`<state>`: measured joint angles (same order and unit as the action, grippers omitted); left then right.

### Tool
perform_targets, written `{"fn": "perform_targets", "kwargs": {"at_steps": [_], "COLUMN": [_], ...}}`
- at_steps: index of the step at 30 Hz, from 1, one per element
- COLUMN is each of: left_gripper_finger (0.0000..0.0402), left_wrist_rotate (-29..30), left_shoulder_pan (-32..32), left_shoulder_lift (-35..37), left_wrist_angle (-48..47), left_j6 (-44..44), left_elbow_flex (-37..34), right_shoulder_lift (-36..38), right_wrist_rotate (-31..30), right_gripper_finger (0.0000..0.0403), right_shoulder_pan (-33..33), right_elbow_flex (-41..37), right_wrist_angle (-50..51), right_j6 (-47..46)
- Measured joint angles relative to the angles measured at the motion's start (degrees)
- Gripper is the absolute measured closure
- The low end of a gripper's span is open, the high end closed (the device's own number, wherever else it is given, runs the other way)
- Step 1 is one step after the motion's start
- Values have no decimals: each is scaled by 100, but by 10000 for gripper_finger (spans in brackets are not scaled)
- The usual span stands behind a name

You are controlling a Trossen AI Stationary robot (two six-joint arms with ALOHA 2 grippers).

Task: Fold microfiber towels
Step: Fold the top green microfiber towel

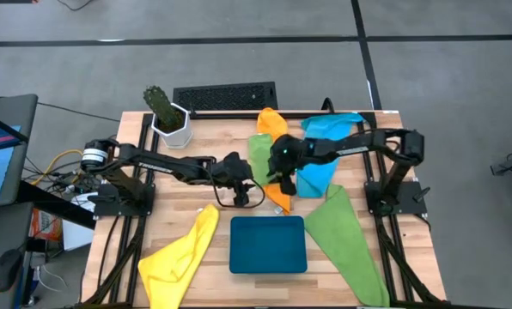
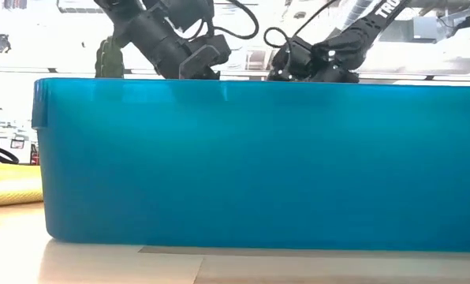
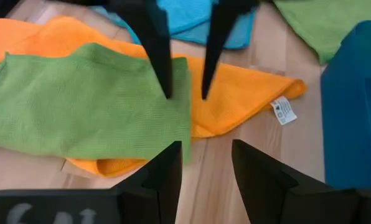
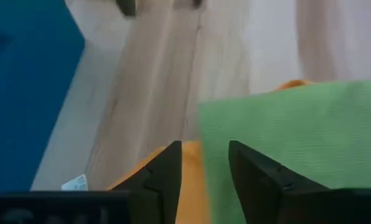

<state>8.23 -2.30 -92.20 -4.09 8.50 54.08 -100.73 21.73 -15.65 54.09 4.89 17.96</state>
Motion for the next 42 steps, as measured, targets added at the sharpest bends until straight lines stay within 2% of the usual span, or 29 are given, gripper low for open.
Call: {"fn": "perform_targets", "kwargs": {"at_steps": [5,11,17,21,26,30,37,42], "left_gripper_finger": [269,269,269,269,269,269,269,269], "left_wrist_rotate": [2,13,17,16,16,83,-213,-242], "left_shoulder_pan": [-2,-11,-11,-11,-11,-11,-31,-33], "left_shoulder_lift": [0,0,-150,-392,-855,-1117,-1525,-1384], "left_wrist_angle": [535,1495,2065,2436,2502,2520,2378,2215], "left_j6": [124,260,164,55,169,277,539,1139], "left_elbow_flex": [-269,-671,-727,-703,-692,-689,-694,-694], "right_shoulder_lift": [-339,-327,413,802,860,594,157,374], "right_wrist_rotate": [-111,-31,103,-167,-269,-547,-666,-668], "right_gripper_finger": [279,311,315,316,320,327,335,335], "right_shoulder_pan": [-24,-146,-207,-288,-260,-130,-137,-135], "right_elbow_flex": [-71,-283,-282,-538,-1129,-1475,-1492,-1502], "right_wrist_angle": [-80,-105,-119,-285,-944,-1349,-1460,-1424], "right_j6": [-314,-454,-586,-516,-869,-1041,-1243,-1305]}}
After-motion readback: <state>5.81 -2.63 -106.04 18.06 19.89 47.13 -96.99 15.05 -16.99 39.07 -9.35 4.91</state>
